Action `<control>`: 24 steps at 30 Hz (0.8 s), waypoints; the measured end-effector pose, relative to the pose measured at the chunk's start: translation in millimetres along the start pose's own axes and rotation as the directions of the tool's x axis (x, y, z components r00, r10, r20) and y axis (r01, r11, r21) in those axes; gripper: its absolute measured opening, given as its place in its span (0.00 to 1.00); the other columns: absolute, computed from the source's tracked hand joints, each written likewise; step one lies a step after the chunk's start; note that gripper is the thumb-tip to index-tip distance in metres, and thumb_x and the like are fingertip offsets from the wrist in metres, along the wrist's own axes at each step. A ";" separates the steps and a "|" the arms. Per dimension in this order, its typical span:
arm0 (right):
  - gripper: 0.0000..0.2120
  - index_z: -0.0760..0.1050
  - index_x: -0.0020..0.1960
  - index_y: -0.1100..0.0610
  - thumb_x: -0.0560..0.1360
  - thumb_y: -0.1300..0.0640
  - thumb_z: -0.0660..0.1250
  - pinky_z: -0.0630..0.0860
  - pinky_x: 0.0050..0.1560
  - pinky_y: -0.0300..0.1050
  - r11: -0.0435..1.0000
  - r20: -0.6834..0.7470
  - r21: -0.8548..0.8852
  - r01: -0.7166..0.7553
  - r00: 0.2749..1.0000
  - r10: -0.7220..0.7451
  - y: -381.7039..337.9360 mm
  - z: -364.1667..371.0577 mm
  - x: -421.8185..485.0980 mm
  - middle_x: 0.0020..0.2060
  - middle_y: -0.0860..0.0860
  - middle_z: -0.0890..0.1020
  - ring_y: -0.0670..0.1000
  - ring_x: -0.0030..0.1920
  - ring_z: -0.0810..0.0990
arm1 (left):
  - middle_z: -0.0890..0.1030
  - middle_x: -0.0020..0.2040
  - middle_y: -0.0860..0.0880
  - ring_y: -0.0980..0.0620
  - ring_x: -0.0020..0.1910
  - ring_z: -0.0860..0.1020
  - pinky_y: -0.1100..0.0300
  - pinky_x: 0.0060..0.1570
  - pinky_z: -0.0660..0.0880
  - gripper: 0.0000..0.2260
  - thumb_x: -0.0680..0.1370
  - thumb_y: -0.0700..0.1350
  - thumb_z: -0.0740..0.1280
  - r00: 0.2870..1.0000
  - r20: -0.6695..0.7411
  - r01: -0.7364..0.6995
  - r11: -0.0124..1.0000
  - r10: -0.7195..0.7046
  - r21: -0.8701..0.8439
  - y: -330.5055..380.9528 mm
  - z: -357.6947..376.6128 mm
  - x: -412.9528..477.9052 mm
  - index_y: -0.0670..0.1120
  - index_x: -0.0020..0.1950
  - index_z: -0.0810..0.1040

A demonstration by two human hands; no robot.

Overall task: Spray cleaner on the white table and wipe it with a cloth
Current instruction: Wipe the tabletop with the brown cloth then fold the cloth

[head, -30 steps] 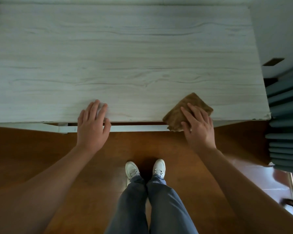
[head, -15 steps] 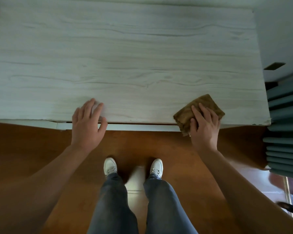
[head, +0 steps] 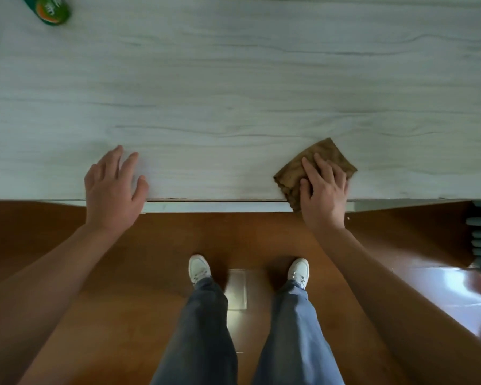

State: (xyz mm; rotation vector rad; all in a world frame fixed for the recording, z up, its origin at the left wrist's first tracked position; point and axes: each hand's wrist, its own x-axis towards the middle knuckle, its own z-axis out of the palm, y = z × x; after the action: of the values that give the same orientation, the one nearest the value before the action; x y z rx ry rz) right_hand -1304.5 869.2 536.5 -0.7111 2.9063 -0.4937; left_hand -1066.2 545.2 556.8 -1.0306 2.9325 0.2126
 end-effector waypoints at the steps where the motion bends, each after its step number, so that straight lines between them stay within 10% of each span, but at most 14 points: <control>1: 0.20 0.71 0.73 0.50 0.81 0.54 0.59 0.58 0.73 0.57 1.000 0.006 0.003 0.017 1.000 -0.017 -20.3 7.2 -3.3 0.74 0.51 0.69 0.57 0.72 0.63 | 0.66 0.78 0.39 0.36 0.77 0.64 0.39 0.73 0.63 0.25 0.83 0.54 0.54 1.000 -0.005 -0.002 1.000 0.002 -0.003 -13.5 -1.0 -0.1 0.43 0.76 0.68; 12: 0.21 0.72 0.72 0.49 0.80 0.52 0.62 0.61 0.73 0.58 0.953 0.138 0.072 0.295 0.943 -0.303 -194.4 67.9 -38.9 0.73 0.50 0.71 0.56 0.73 0.64 | 0.68 0.77 0.40 0.39 0.77 0.65 0.41 0.74 0.63 0.22 0.84 0.50 0.55 0.996 -0.046 -0.072 0.997 0.072 -0.012 -64.8 11.5 -5.1 0.43 0.76 0.69; 24: 0.20 0.72 0.72 0.48 0.81 0.51 0.63 0.65 0.69 0.57 1.000 0.023 -0.005 0.026 0.999 -0.026 -24.5 4.6 -8.1 0.73 0.49 0.71 0.57 0.71 0.66 | 0.66 0.78 0.38 0.37 0.78 0.64 0.39 0.74 0.63 0.24 0.84 0.50 0.53 0.996 -0.033 -0.083 0.996 0.083 0.020 -63.9 12.4 -4.8 0.42 0.78 0.67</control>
State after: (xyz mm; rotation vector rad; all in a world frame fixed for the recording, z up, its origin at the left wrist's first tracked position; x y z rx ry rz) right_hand -1285.9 851.1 540.6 -0.7508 2.8819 -0.4770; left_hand -1022.8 500.6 537.2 -0.9198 3.0046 0.1703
